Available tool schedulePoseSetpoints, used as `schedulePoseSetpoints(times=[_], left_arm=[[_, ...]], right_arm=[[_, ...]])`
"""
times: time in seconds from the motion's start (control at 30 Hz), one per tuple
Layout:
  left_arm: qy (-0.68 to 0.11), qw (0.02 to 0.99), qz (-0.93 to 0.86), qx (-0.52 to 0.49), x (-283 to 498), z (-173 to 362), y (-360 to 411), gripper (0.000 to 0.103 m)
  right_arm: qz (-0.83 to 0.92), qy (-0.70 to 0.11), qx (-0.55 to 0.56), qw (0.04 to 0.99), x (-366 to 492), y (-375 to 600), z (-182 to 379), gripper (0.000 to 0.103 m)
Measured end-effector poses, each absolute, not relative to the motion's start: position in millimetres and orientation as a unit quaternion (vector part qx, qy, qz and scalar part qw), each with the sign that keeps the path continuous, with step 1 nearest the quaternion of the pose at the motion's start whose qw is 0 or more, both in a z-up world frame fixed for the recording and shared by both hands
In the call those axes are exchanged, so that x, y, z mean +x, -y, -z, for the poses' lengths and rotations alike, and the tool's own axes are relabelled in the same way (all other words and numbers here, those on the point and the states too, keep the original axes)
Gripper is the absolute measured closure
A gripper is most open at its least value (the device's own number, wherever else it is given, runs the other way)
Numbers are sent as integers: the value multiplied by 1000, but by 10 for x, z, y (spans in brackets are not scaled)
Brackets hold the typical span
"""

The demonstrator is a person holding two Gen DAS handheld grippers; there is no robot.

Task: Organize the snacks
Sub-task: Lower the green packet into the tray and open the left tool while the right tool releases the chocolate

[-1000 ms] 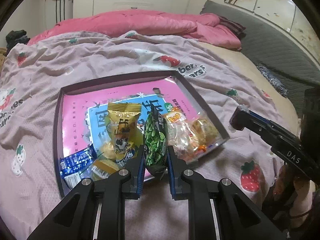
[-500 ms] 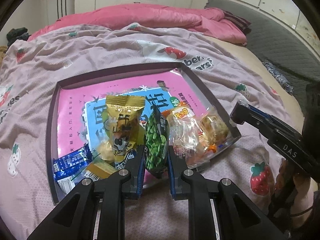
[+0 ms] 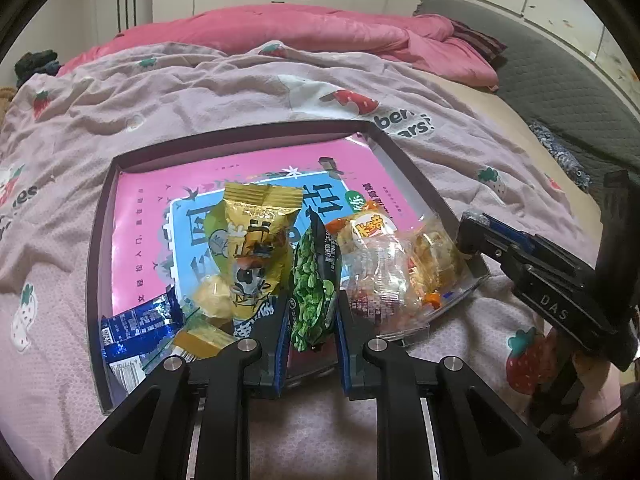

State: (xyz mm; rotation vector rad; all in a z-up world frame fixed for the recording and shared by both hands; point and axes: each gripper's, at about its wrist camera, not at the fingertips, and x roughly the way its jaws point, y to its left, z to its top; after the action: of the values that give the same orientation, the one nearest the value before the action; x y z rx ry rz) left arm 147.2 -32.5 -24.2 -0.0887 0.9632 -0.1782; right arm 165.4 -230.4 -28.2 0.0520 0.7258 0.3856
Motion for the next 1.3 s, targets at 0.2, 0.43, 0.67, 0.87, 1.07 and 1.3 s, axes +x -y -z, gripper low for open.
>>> schedulePoseSetpoints(times=[0.2,0.43,0.67,0.87,1.07,1.3], left_arm=[[-467,879,83,-47,1488,267,299,83],[-468,879,83,-49,1491,276,295,83],[-469,878,83,-52,1481,283,289,83],[-470,877,83,-53,1475,288,278,82],[-469,877,83,-58,1466,296,269,82],[-467,878,84,-67,1471,301,249,82]], right_arm=[[-178,-347,-12,921,1662,2204,327,74],[-202,-347,6,916,1644,2212,346,74],[-203,-357,22,911,1654,2257,381,74],[-208,-359,19,910,1639,2241,390,74],[-210,-361,27,908,1619,2276,390,74],[-214,-364,24,906,1576,2274,393,73]])
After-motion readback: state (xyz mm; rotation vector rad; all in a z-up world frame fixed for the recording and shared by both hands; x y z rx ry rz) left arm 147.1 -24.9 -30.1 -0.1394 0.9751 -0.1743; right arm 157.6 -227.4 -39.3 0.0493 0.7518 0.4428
